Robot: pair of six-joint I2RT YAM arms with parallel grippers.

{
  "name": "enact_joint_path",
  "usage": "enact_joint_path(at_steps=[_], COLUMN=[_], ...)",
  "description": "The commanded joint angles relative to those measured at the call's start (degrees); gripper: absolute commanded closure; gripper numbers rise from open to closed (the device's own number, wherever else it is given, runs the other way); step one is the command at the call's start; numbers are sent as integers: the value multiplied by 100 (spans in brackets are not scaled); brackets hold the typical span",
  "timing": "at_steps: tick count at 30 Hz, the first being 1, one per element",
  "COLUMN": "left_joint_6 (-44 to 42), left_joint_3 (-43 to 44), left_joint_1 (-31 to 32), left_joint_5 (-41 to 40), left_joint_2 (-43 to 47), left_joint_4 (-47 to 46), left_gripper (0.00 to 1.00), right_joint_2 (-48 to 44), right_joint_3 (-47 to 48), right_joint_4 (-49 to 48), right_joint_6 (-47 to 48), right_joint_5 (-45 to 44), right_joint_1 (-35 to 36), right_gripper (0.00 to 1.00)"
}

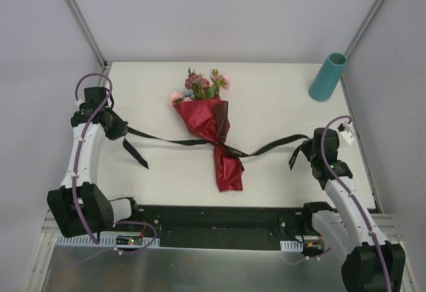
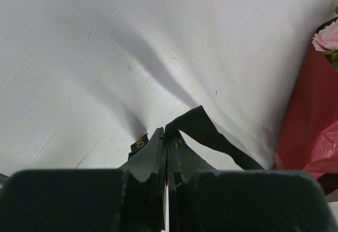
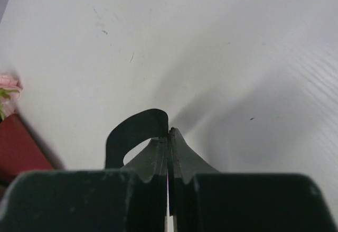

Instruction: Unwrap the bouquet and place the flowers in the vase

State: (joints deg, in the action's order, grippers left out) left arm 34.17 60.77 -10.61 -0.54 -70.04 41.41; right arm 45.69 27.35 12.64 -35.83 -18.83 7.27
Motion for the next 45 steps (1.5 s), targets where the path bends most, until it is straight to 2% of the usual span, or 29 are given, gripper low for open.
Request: enact_joint_path(at_steps=[1,6,10,11,12,13,14,16,18,23,24,28,36,39,45], left_joint_6=[326,642,512,433,363,310,257,99,-50,-297,-280,71,1222,1460,1566], left_joint_3=[251,426,479,462,436,401,348,260,190,-56,-196,-758,-1998,-2254,-2360], left_joint_1=[-239,-678,-723,-723,-723,-714,-723,-714,-705,-329,-145,926,2439,2835,3706], left_joint_5=[45,19,-61,-17,44,227,369,693,1071,2021,2196,2584,2752,2769,2418], left_joint_2=[-54,25,131,157,183,227,289,455,596,886,948,1089,1090,721,0], left_joint_4=[131,131,131,131,139,139,139,148,131,43,-9,-474,-2240,-2979,-3876], left_gripper=[100,100,100,94,78,61,49,35,27,26,27,28,30,31,30], right_joint_2=[-122,97,370,466,554,642,712,713,512,-85,-200,-307,896,1397,2294], right_joint_3=[358,621,1043,1183,1411,1596,1746,1992,1958,1713,1616,949,824,903,930], right_joint_4=[335,432,441,510,650,799,1019,1397,1417,1285,1145,4,-798,-1018,-1412], right_joint_6=[252,410,796,928,1007,1087,1148,1158,1062,649,474,-89,50,94,68], right_joint_5=[-78,37,668,853,1029,1196,1441,1820,2426,3315,3403,3747,3000,2815,2675], right_joint_1=[-366,-700,-902,-903,-911,-903,-911,-903,-903,-736,-736,53,2110,2603,3210], right_gripper=[100,100,100,100,99,86,72,60,52,45,45,47,47,44,44])
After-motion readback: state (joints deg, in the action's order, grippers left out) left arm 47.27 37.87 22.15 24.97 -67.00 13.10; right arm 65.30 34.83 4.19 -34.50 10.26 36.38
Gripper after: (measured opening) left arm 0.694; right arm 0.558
